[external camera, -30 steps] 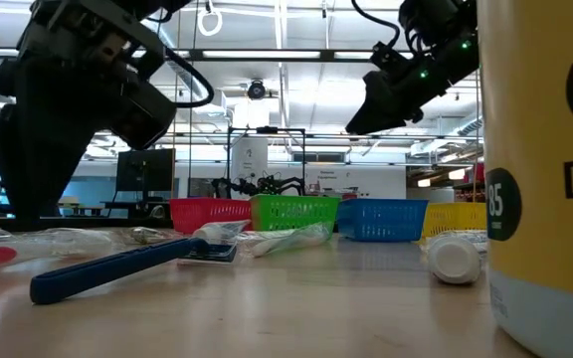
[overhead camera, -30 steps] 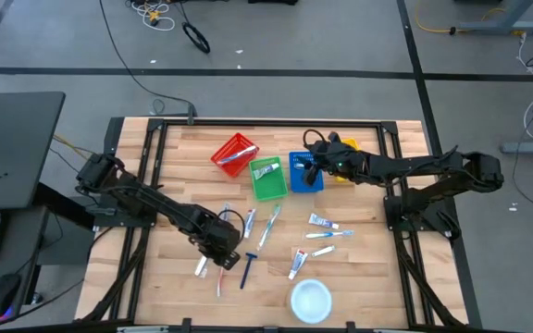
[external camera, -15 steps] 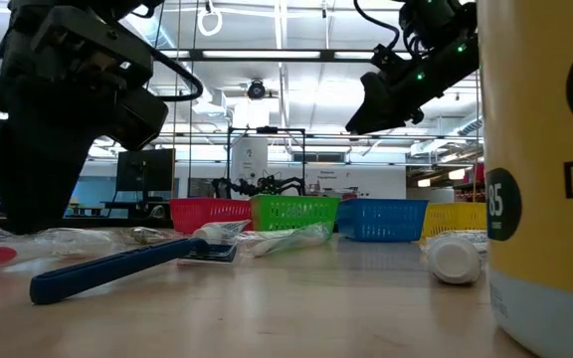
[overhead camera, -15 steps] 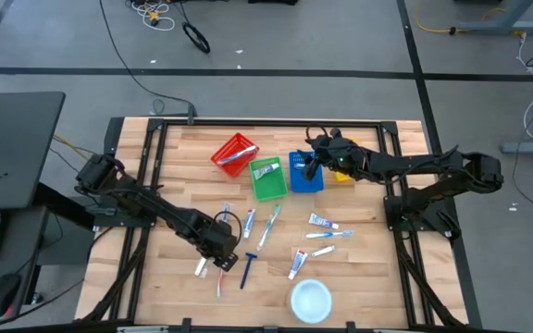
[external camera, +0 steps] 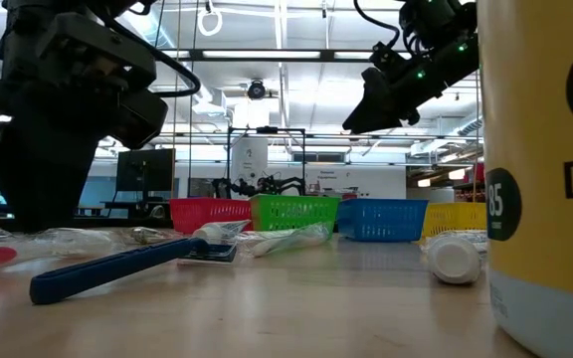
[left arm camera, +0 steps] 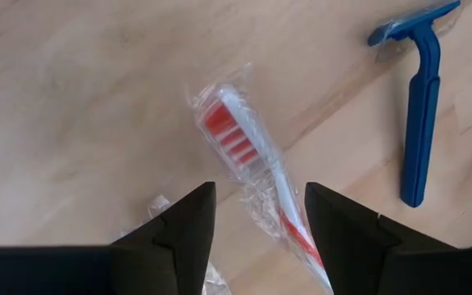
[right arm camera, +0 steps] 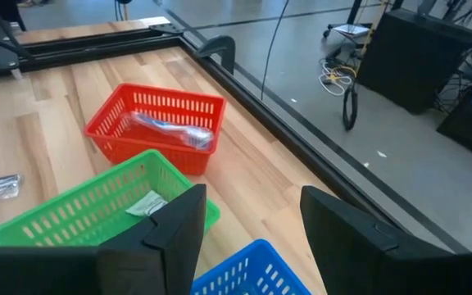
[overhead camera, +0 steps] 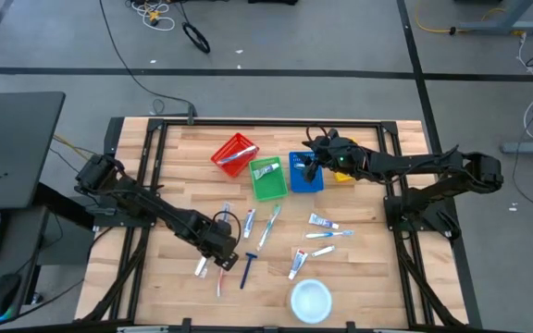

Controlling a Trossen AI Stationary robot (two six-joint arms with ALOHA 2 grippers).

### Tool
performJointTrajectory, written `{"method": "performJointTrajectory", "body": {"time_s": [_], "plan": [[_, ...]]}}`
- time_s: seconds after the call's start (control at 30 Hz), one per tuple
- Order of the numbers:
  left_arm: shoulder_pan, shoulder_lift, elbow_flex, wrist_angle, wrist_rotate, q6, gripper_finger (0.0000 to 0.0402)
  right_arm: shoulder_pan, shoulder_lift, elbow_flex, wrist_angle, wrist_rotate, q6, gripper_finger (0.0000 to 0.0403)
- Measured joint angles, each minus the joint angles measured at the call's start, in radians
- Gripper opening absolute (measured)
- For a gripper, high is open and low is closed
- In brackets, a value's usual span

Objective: Pick & Place Travel size toiletries
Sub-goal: Put the orange toothbrush into the red bin

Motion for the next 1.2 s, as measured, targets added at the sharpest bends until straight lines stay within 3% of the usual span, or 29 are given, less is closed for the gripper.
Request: {"method": "performJointTrajectory", "body": {"time_s": [0.2, 0.37, 0.63, 0.77, 1.07, 1.2], "plan": [[-0.008, 0.022, 0.0, 0.015, -0.012, 0.0, 0.0199, 0.0, 0.0, 0.0, 0.0, 0.0, 0.0, 0.0211], [-0.009, 0.103, 0.007, 0.057, 0.068, 0.064, 0.0199, 0.0, 0.0, 0.0, -0.001, 0.001, 0.0, 0.0211], [-0.005, 0.12, 0.064, -0.072, 0.03, 0.121, 0.0194, 0.0, 0.0, 0.0, 0.0, 0.002, -0.005, 0.0211], [0.003, 0.12, 0.07, -0.064, 0.015, 0.136, 0.0159, 0.0, 0.0, 0.0, 0.0, 0.001, -0.005, 0.0211], [0.029, 0.121, 0.068, -0.09, 0.013, 0.047, 0.0041, 0.0, 0.0, 0.0, -0.001, 0.001, -0.005, 0.0211], [0.04, 0.113, 0.069, -0.098, 0.011, 0.047, 0.0013, 0.0, 0.0, 0.0, -0.001, 0.001, -0.005, 0.0211]]}}
